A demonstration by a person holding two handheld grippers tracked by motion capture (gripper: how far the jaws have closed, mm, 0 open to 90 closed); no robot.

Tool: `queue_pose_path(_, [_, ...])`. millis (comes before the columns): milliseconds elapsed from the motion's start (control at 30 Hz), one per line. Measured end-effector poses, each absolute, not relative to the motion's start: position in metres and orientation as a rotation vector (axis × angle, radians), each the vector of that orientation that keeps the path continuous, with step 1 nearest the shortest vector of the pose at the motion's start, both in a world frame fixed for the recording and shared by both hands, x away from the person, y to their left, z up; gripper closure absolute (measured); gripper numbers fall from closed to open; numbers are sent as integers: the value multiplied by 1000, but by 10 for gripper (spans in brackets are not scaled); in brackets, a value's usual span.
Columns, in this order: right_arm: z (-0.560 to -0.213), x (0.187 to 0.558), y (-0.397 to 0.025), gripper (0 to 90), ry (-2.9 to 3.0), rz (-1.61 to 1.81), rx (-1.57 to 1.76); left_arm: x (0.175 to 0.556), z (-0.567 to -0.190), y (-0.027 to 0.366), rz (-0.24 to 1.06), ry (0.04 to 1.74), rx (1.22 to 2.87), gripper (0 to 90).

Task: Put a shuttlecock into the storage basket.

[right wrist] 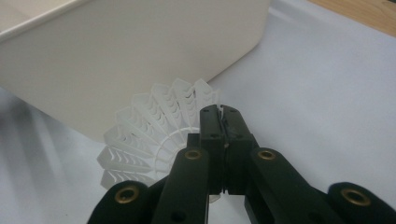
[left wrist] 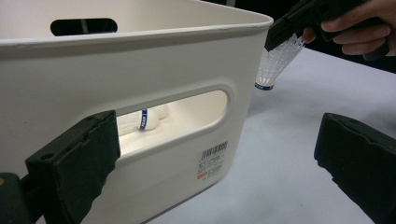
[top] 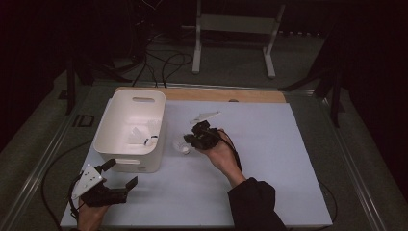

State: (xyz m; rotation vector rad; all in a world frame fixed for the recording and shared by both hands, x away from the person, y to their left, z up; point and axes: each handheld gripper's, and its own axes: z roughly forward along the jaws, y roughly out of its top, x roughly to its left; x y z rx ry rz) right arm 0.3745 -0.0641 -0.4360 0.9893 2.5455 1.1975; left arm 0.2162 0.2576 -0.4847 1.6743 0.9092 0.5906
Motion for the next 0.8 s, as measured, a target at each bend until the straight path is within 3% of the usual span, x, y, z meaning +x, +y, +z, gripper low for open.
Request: queue_pose_path(800, [-417, 392, -75, 889, 2469, 1197, 1002, 216, -485, 258, 590, 907, 1682, 10])
